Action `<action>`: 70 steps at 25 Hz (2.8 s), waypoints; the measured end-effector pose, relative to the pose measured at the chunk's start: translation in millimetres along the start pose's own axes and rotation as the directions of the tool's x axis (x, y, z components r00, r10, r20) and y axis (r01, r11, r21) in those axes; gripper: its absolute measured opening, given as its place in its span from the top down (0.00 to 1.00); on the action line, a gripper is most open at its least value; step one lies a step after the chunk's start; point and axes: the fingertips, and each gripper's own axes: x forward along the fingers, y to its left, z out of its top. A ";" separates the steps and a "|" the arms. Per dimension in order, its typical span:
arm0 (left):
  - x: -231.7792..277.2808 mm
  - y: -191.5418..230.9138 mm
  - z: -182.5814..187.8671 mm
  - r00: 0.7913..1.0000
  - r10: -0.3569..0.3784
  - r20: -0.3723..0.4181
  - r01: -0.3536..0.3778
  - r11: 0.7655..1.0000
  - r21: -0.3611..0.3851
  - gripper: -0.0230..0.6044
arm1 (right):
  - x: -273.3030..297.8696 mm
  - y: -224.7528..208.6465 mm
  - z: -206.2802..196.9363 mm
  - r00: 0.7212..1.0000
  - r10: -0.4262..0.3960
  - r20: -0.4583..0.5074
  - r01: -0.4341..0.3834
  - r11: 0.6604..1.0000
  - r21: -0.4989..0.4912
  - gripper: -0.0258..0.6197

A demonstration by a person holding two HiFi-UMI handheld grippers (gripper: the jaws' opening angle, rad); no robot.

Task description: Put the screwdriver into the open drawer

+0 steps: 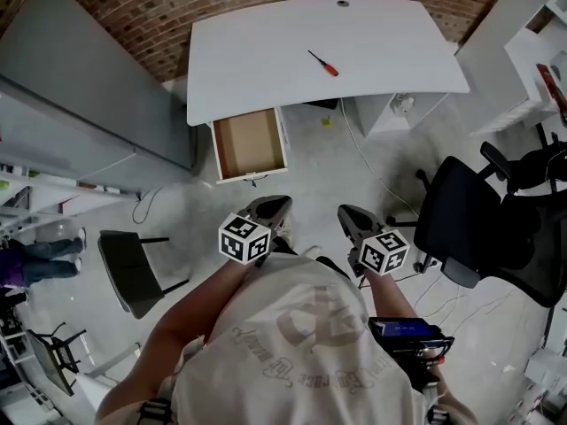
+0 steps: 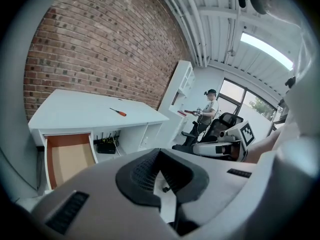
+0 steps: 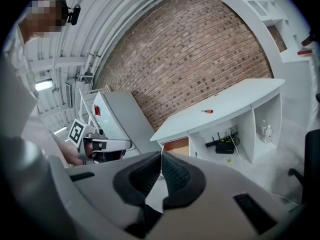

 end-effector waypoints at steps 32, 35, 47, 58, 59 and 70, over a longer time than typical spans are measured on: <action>44.9 167.3 99.2 0.992 -0.117 0.035 0.118 0.993 -0.012 0.93 | 144.5 -42.0 103.2 0.979 -0.203 0.023 0.203 0.979 0.005 0.92; 38.7 180.2 104.8 0.994 -0.099 0.049 0.100 0.995 -0.021 0.93 | 153.6 -42.5 112.1 0.979 -0.205 0.020 0.205 0.979 -0.008 0.92; 37.4 199.7 105.4 0.998 -0.045 0.049 0.048 0.997 -0.056 0.93 | 184.3 -48.8 124.7 0.988 -0.154 -0.006 0.154 0.988 -0.013 0.92; 67.7 210.6 124.6 1.000 -0.001 0.021 0.002 0.998 -0.066 0.93 | 209.9 -81.4 149.3 0.995 -0.091 -0.045 0.090 0.996 -0.029 0.92; 72.0 210.4 126.8 1.000 0.000 0.018 0.001 0.998 -0.066 0.93 | 211.6 -85.4 152.0 0.995 -0.087 -0.046 0.086 0.996 -0.027 0.92; 124.3 208.3 152.3 1.000 0.021 -0.012 -0.022 0.997 -0.070 0.93 | 224.3 -139.5 176.0 0.994 -0.056 -0.092 0.055 0.998 -0.009 0.92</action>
